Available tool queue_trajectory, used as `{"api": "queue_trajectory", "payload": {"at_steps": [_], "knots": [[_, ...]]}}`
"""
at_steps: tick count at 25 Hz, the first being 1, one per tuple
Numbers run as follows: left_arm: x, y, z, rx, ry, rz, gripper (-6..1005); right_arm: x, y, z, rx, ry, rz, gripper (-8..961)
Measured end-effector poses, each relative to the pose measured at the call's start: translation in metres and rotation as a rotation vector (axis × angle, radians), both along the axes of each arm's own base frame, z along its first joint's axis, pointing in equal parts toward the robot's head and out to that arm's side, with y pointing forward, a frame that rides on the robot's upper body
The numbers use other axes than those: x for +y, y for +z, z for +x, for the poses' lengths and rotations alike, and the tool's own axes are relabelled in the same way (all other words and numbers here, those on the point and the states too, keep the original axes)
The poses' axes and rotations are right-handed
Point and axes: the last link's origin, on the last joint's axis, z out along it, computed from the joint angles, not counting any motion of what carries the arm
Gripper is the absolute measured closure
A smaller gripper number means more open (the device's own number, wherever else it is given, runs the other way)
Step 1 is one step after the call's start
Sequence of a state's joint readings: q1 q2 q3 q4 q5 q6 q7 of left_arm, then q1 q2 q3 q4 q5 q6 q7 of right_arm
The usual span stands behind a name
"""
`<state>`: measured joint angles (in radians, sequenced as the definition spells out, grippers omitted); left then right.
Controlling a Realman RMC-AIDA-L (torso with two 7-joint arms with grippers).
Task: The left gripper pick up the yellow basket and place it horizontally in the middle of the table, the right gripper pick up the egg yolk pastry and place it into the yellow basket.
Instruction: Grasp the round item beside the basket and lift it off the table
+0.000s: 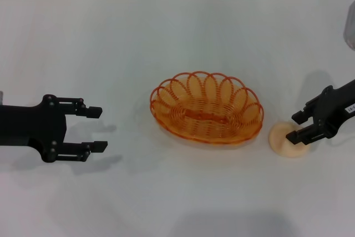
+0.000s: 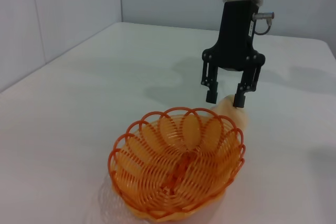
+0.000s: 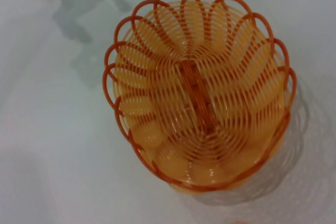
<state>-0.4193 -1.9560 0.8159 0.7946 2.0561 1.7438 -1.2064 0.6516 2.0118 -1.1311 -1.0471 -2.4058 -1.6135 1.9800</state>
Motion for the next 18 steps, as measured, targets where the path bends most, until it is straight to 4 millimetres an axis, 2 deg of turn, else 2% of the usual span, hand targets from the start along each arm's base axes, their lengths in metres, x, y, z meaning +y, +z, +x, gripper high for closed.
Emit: {"api": "queue_trajectory", "payload": {"at_steps": [6, 11, 13, 18], "knots": [[0.0000, 0.0001, -0.0002, 0.001, -0.001, 0.002, 316, -0.0054, -0.0085, 0.0040, -0.029, 0.002, -0.044, 389], [0.0002, 0.0003, -0.0001, 0.001, -0.002, 0.003, 316, -0.0067, -0.0106, 0.0043, -0.038, 0.006, -0.056, 596], [0.0001, 0.0003, -0.0002, 0.001, -0.002, 0.003, 316, -0.0065, -0.0105, 0.0036, -0.036, 0.008, -0.055, 784], [-0.0015, 0.0003, -0.0018, 0.002, 0.003, 0.003, 316, -0.0056, -0.0081, 0.0009, -0.032, 0.016, -0.049, 819]]}}
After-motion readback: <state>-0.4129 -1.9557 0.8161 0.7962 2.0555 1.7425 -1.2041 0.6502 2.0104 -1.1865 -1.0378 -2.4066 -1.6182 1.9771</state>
